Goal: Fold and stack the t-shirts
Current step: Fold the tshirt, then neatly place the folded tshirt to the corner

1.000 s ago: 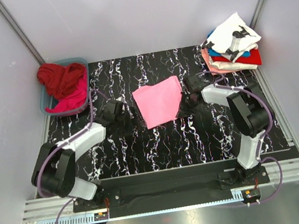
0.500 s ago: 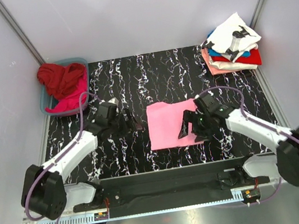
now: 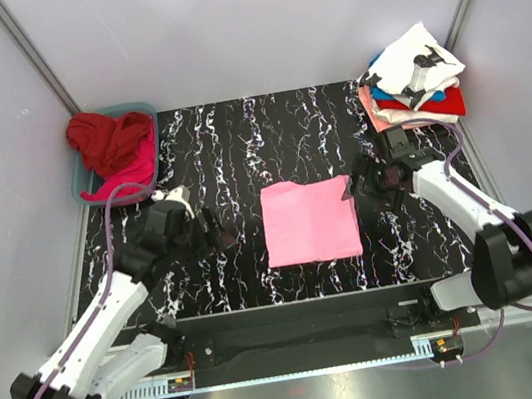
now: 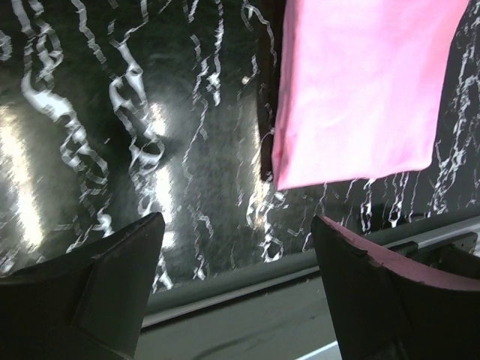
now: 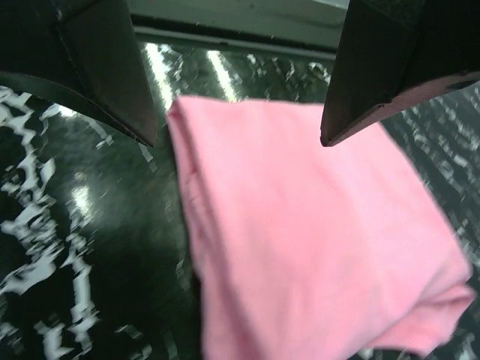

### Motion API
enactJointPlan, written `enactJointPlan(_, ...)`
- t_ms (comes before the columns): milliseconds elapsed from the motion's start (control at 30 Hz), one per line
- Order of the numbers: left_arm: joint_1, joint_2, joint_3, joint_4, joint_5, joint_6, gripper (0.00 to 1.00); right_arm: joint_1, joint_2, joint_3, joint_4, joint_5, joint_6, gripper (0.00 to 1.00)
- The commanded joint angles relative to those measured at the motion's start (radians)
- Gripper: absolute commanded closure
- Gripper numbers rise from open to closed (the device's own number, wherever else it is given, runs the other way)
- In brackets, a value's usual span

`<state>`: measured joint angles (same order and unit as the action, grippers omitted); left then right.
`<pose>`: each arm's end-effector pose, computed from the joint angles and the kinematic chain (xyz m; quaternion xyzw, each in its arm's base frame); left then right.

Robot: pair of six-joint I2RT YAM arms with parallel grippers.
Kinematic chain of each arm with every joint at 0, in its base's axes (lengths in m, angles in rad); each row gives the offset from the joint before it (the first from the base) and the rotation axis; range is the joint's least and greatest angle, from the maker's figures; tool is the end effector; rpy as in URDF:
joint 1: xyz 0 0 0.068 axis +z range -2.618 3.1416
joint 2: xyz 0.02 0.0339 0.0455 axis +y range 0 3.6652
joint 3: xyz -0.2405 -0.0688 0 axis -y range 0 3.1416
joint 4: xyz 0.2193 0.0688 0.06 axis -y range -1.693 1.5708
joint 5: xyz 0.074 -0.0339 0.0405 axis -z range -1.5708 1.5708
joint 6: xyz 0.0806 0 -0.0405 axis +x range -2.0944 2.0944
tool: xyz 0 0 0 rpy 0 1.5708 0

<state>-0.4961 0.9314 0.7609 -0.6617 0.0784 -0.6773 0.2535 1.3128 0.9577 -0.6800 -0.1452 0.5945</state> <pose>0.1788 -0.1039 0.2143 -0.0702 0.9293 -0.2301 0.2801 0.2522 0.0774 0.1938 0.1443 0.9511 0.1724 0.2118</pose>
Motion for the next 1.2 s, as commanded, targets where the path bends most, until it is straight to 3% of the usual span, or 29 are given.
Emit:
enactJointPlan(0, -0.004, -0.072, 0.055, -0.169, -0.063, 0.044, 0.14, -0.077, 0.094, 0.038, 0.098, -0.013, -0.079, 0.05)
enactJointPlan(300, -0.004, -0.221, 0.153, -0.430, -0.189, 0.085, 0.12, -0.172, 0.416, 0.096, 0.302, -0.189, -0.139, 0.09)
enactJointPlan(433, -0.004, -0.269, 0.124, -0.446, -0.226, 0.122, 0.12, -0.191, 0.544, 0.131, 0.356, -0.255, -0.137, 0.14)
enactJointPlan(633, -0.002, -0.322, 0.136, -0.426, -0.216, 0.147, 0.11, -0.191, 0.614, 0.144, 0.385, -0.378, -0.133, 0.26)
enactJointPlan(733, -0.002, -0.307, 0.138, -0.424, -0.216, 0.153, 0.11, -0.192, 0.635, 0.119, 0.411, -0.459, -0.124, 0.45)
enactJointPlan(900, -0.002, -0.299, 0.137, -0.426, -0.213, 0.153, 0.11, -0.192, 0.614, 0.092, 0.431, -0.478, -0.121, 0.58)
enactJointPlan(967, -0.004, -0.312, 0.144, -0.423, -0.220, 0.131, 0.12, -0.191, 0.621, 0.095, 0.433, -0.488, -0.122, 0.72)
enactJointPlan(1033, -0.002, -0.306, 0.207, -0.432, -0.187, 0.102, 0.12, -0.191, 0.625, 0.095, 0.435, -0.493, -0.124, 0.82)
enactJointPlan(1067, -0.002, -0.299, 0.244, -0.437, -0.180, 0.063, 0.12, -0.191, 0.623, 0.095, 0.436, -0.495, -0.124, 0.92)
enactJointPlan(1167, -0.002, -0.255, 0.446, -0.509, -0.175, -0.054, 0.07, -0.191, 0.608, 0.090, 0.439, -0.498, -0.114, 1.00)
